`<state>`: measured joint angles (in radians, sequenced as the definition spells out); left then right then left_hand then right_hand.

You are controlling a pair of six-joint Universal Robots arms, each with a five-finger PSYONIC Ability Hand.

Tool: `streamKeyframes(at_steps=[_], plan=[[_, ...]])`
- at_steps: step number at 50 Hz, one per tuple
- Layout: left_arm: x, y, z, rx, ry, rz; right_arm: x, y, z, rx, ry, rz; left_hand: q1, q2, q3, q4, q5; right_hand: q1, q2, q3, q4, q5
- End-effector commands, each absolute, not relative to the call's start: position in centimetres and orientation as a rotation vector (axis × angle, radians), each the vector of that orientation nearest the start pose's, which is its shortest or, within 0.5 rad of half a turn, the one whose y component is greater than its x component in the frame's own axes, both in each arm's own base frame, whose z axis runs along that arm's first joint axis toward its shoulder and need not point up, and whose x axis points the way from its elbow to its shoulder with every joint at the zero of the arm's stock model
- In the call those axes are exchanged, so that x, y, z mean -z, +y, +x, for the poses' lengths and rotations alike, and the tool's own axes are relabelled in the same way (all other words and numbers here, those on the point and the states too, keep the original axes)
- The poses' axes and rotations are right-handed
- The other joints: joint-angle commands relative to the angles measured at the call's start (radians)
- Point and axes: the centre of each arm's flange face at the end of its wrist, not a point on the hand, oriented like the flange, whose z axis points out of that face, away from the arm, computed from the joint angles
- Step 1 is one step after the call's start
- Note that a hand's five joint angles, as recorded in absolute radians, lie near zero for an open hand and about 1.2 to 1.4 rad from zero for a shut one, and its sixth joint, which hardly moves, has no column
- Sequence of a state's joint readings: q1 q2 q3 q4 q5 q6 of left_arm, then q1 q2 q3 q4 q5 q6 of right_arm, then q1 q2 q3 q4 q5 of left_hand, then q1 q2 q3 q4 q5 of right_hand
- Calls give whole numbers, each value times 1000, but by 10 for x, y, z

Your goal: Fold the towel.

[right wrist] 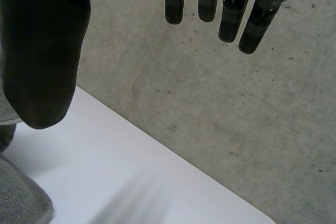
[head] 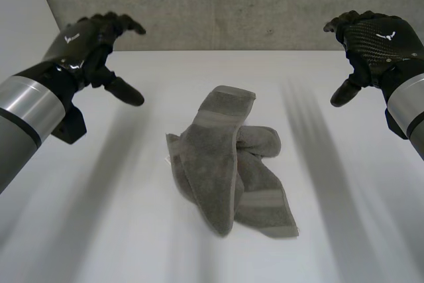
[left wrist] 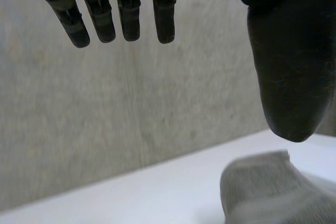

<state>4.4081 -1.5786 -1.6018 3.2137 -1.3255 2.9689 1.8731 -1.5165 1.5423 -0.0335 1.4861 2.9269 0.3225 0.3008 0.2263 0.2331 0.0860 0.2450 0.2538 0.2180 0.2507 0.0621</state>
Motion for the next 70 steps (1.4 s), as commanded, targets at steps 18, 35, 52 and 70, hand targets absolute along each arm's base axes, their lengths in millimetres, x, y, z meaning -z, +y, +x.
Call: streamKeyframes(at_steps=[18, 35, 52, 70], plan=[[-286, -250, -239, -1806, -1996, -298, -299, -270, 224, 2119, 2068, -600, -86, -64, -52, -59, -24, -71, -79, -43, -76, -62], [-299, -247, -235, -1973, -1876, -246, -297, -273, 227, 2051, 2028, -582, -77, -55, -52, -59, -15, -71, -79, -43, -76, -62], [-291, -247, -237, -1985, -1915, -311, -295, -274, 225, 2043, 2035, -587, -68, -46, -52, -59, -6, -71, -79, -43, -76, -62], [-197, -200, -268, -1646, -2062, -514, -245, -246, 266, 1850, 1789, -1348, 96, 118, -52, -59, 159, -71, -79, -43, -76, -62]])
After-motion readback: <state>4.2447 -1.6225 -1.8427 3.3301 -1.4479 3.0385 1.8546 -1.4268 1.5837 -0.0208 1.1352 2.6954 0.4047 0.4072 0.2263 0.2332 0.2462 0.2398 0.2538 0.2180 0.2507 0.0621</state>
